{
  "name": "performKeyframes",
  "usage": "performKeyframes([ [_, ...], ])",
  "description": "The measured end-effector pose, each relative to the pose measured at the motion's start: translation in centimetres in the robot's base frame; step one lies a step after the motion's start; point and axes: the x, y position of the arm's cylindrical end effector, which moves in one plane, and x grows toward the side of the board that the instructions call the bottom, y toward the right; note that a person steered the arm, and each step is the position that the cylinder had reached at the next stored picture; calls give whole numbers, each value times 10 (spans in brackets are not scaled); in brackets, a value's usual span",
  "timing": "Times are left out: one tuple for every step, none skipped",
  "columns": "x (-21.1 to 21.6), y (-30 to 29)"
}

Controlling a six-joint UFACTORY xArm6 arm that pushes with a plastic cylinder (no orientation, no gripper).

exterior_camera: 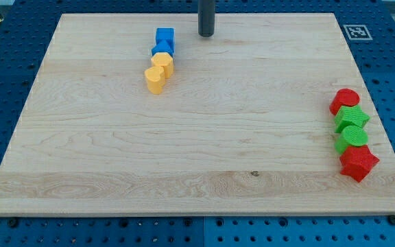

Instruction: Move your arm to the center

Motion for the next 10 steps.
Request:
performKeyframes([
  [15, 12],
  [28, 20],
  [39, 27],
  [51, 32],
  [64, 32],
  [75, 27],
  [95, 13],
  [116, 0],
  [141, -13],
  [168, -22],
])
